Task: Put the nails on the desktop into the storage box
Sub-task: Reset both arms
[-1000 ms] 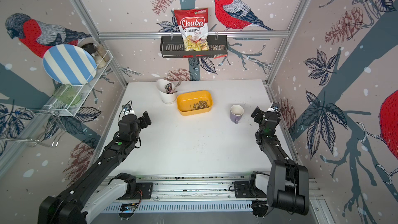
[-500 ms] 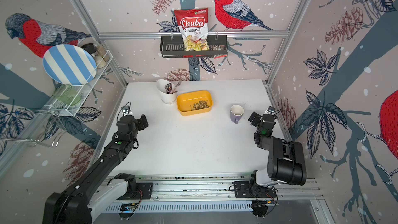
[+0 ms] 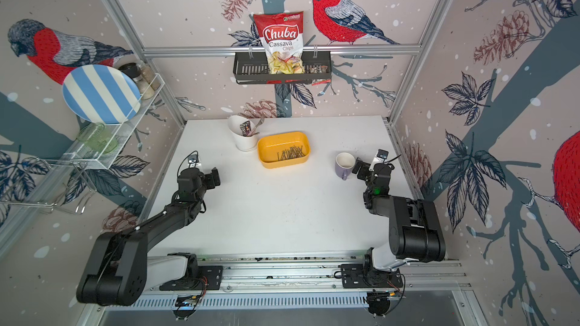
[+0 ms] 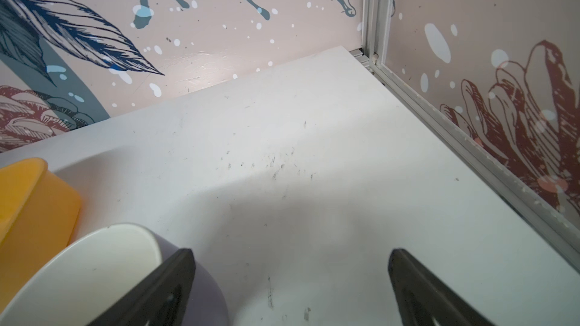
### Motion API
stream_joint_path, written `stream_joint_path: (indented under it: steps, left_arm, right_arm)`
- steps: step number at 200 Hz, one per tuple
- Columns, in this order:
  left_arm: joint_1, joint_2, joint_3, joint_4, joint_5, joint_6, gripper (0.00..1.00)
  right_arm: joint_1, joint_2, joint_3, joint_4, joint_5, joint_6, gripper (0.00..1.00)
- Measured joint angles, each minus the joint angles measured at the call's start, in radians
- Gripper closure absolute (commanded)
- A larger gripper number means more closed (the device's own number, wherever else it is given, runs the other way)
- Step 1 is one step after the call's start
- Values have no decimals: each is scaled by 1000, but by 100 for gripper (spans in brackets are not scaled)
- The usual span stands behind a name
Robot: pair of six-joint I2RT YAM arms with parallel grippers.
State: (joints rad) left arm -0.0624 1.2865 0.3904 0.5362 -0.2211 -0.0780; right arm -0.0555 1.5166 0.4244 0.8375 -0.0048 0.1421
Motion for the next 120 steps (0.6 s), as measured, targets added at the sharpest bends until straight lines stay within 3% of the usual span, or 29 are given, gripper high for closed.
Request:
stream_joint_path:
  steps: [48, 120]
  left_arm:
    - [6, 90, -25, 163, 24, 28, 5]
    - [20, 105, -73, 349, 100, 61, 6]
  right_arm:
    - [14, 3, 0, 2, -1, -34, 0]
    - [-2, 4, -6, 8, -24, -37, 0]
